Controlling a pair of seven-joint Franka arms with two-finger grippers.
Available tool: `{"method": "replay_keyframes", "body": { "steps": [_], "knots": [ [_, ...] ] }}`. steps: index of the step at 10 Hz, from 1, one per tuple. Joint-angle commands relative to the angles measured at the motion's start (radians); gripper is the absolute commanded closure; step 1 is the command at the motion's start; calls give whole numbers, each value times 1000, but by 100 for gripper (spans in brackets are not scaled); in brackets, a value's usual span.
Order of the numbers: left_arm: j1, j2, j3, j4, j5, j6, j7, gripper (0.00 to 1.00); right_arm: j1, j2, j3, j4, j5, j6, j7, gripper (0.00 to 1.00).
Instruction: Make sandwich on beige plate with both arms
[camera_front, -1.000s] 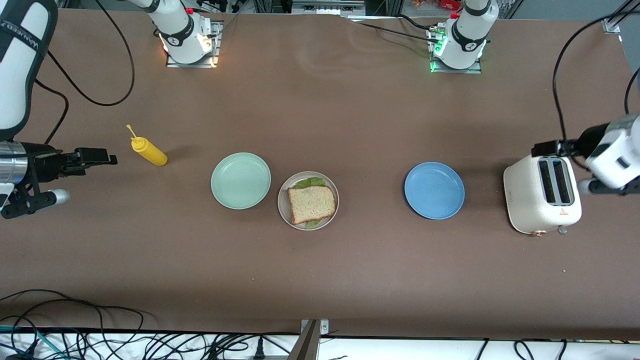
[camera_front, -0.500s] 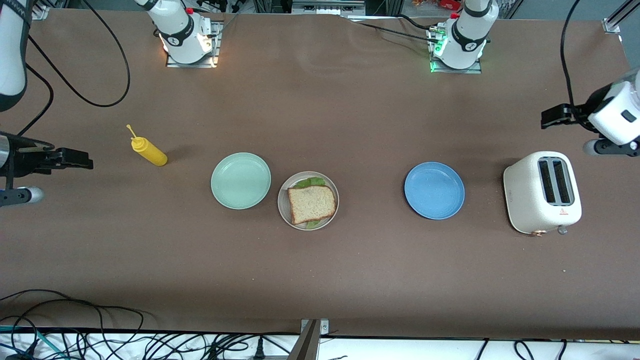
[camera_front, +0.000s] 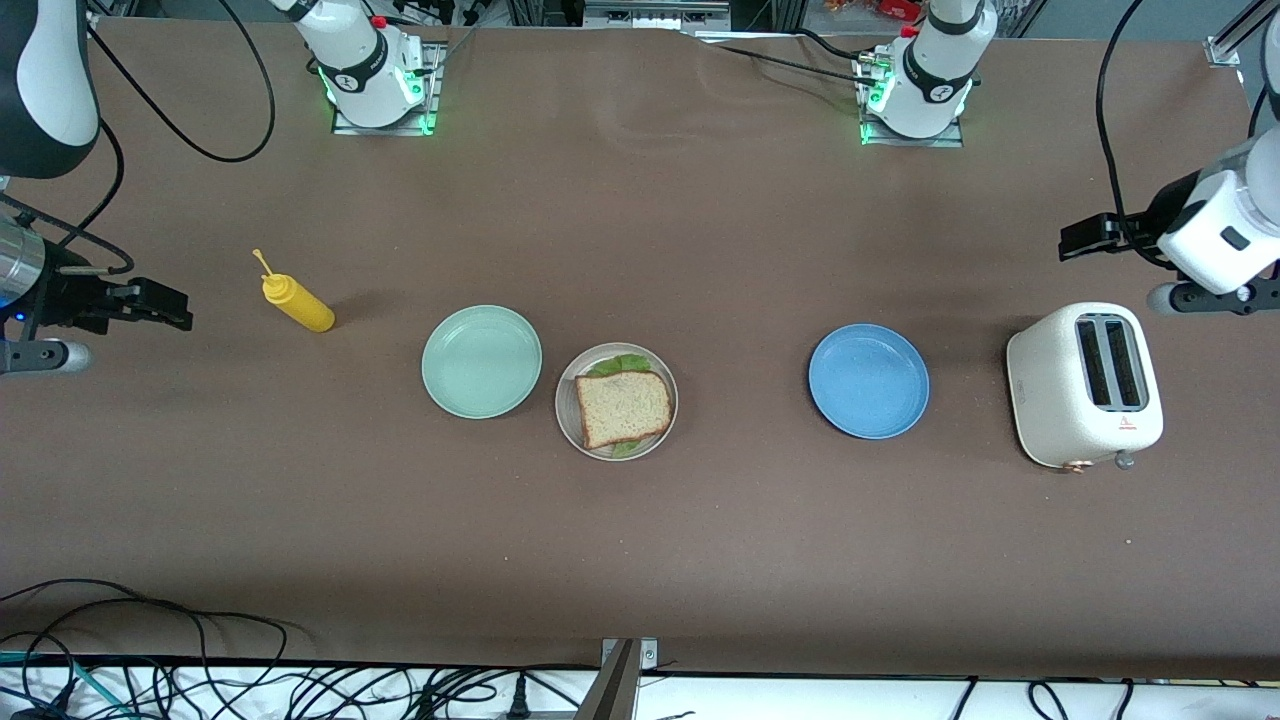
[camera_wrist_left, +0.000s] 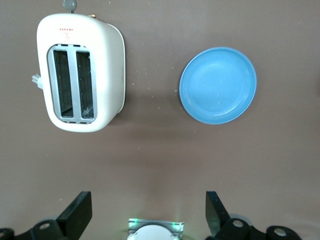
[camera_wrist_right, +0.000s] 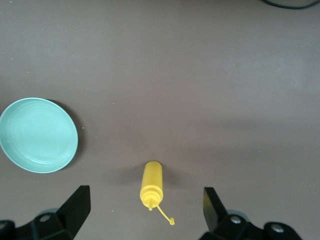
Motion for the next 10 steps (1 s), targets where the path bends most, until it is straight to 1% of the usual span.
{"method": "replay_keyframes", "body": {
  "steps": [1,2,3,4,5,8,10],
  "knots": [
    [16,-29,-7,-27,-27,25,-9,0,-12,-110,-28,-141,25,51,9,0],
    [18,-27,-4,-22,-16,28,-9,0,-11,-101,-40,-142,28,48,11,0],
    [28,-27,0,-21,-23,34,-9,0,-11,-96,-63,-139,66,45,11,0],
    [33,-26,-3,-9,-11,36,-11,0,-11,-96,-73,-136,106,40,11,0],
    [33,-18,-3,10,-14,36,-9,0,-7,-96,-67,-134,110,36,12,0],
    [34,18,-2,16,-17,42,1,0,-6,-98,-70,-133,101,33,9,0],
    [35,20,-2,16,-14,83,1,0,-6,-101,-68,-134,47,46,9,0]
  ]
}}
